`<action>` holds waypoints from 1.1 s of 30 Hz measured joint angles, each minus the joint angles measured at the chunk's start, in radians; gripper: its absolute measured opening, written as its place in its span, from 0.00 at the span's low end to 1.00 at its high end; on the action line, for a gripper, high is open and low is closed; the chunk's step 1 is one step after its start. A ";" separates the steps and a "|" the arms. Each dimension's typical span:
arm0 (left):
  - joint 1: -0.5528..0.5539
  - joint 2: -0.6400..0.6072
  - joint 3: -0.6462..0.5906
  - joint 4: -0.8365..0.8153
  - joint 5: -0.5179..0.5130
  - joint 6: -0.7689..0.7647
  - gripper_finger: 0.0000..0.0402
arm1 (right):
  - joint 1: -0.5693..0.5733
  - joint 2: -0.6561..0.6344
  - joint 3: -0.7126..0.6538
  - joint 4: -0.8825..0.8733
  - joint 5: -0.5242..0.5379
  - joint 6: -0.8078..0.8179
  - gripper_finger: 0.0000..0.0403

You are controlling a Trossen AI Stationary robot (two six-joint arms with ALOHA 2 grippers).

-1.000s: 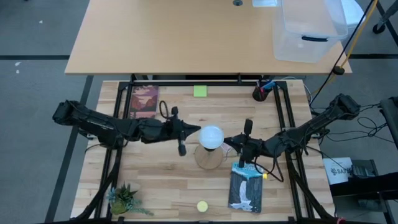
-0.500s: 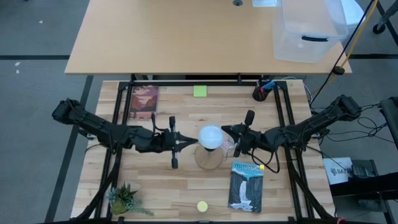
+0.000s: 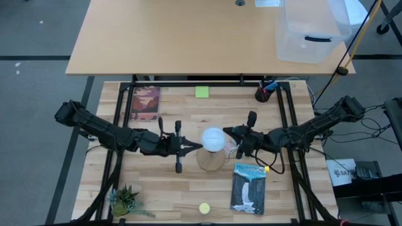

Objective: Screw lightbulb
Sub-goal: Insert the white lightbulb into the brown lamp

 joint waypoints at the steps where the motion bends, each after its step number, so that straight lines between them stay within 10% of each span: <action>1: 0.004 0.000 0.000 0.000 0.001 -0.004 0.00 | 0.001 0.000 0.000 -0.001 0.001 0.000 0.00; 33: 0.132 0.005 -0.001 -0.133 -0.084 -0.123 0.00 | 0.117 0.001 0.000 -0.070 0.013 0.048 0.00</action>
